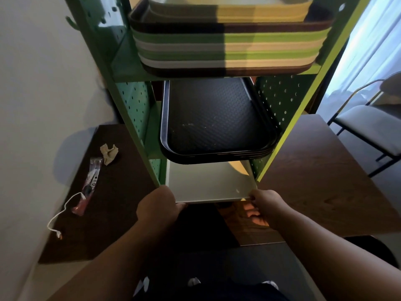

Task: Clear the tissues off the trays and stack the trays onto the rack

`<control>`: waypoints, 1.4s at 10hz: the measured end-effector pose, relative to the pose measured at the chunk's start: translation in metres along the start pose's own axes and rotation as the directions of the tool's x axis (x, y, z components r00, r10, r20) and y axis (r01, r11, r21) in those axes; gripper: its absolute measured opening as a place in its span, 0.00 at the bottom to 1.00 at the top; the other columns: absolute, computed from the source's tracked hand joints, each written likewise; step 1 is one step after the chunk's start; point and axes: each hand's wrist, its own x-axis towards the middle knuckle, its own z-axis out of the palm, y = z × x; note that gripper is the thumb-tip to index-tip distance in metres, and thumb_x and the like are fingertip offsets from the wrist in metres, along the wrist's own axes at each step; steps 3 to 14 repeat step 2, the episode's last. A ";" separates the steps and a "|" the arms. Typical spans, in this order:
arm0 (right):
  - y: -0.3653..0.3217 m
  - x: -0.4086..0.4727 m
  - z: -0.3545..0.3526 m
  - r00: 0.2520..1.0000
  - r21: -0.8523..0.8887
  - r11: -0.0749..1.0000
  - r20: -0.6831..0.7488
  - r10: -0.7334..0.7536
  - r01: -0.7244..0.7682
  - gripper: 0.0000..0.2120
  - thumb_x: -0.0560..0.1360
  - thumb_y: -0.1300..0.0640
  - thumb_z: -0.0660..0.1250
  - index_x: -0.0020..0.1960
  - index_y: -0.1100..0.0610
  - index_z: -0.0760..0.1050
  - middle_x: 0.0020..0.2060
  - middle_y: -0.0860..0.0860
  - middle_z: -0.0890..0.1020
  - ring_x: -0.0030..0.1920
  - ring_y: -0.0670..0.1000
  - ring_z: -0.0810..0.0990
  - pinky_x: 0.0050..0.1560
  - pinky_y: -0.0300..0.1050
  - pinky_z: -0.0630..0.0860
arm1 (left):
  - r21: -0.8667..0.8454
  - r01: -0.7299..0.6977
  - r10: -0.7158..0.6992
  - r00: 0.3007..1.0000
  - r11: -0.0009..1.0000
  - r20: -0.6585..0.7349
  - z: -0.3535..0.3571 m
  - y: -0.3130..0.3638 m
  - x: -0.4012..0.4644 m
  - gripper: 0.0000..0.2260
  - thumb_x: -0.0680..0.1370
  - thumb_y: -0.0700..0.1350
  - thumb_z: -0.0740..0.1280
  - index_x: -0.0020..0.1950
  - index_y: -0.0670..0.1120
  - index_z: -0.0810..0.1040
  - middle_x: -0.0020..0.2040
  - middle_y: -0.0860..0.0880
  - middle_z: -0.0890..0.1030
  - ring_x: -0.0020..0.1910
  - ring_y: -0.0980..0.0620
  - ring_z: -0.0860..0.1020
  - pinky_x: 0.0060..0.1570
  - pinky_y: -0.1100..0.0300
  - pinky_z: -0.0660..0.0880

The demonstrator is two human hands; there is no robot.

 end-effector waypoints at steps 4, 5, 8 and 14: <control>-0.002 -0.001 -0.012 0.996 -0.019 0.999 0.078 0.037 -0.035 0.15 0.80 0.45 0.63 0.52 0.57 0.78 0.28 0.50 0.75 0.28 0.50 0.74 0.36 0.43 0.73 | 0.168 -0.185 0.189 0.982 0.968 -0.009 -0.019 0.049 -0.004 0.14 0.77 0.47 0.68 0.61 0.45 0.74 0.58 0.45 0.78 0.55 0.43 0.82 0.52 0.48 0.80; -0.002 -0.001 -0.012 0.996 -0.019 0.999 0.078 0.037 -0.035 0.15 0.80 0.45 0.63 0.52 0.57 0.78 0.28 0.50 0.75 0.28 0.50 0.74 0.36 0.43 0.73 | 0.168 -0.185 0.189 0.982 0.968 -0.009 -0.019 0.049 -0.004 0.14 0.77 0.47 0.68 0.61 0.45 0.74 0.58 0.45 0.78 0.55 0.43 0.82 0.52 0.48 0.80; -0.002 -0.001 -0.012 0.996 -0.019 0.999 0.078 0.037 -0.035 0.15 0.80 0.45 0.63 0.52 0.57 0.78 0.28 0.50 0.75 0.28 0.50 0.74 0.36 0.43 0.73 | 0.168 -0.185 0.189 0.982 0.968 -0.009 -0.019 0.049 -0.004 0.14 0.77 0.47 0.68 0.61 0.45 0.74 0.58 0.45 0.78 0.55 0.43 0.82 0.52 0.48 0.80; -0.002 -0.001 -0.012 0.996 -0.019 0.999 0.078 0.037 -0.035 0.15 0.80 0.45 0.63 0.52 0.57 0.78 0.28 0.50 0.75 0.28 0.50 0.74 0.36 0.43 0.73 | 0.168 -0.185 0.189 0.982 0.968 -0.009 -0.019 0.049 -0.004 0.14 0.77 0.47 0.68 0.61 0.45 0.74 0.58 0.45 0.78 0.55 0.43 0.82 0.52 0.48 0.80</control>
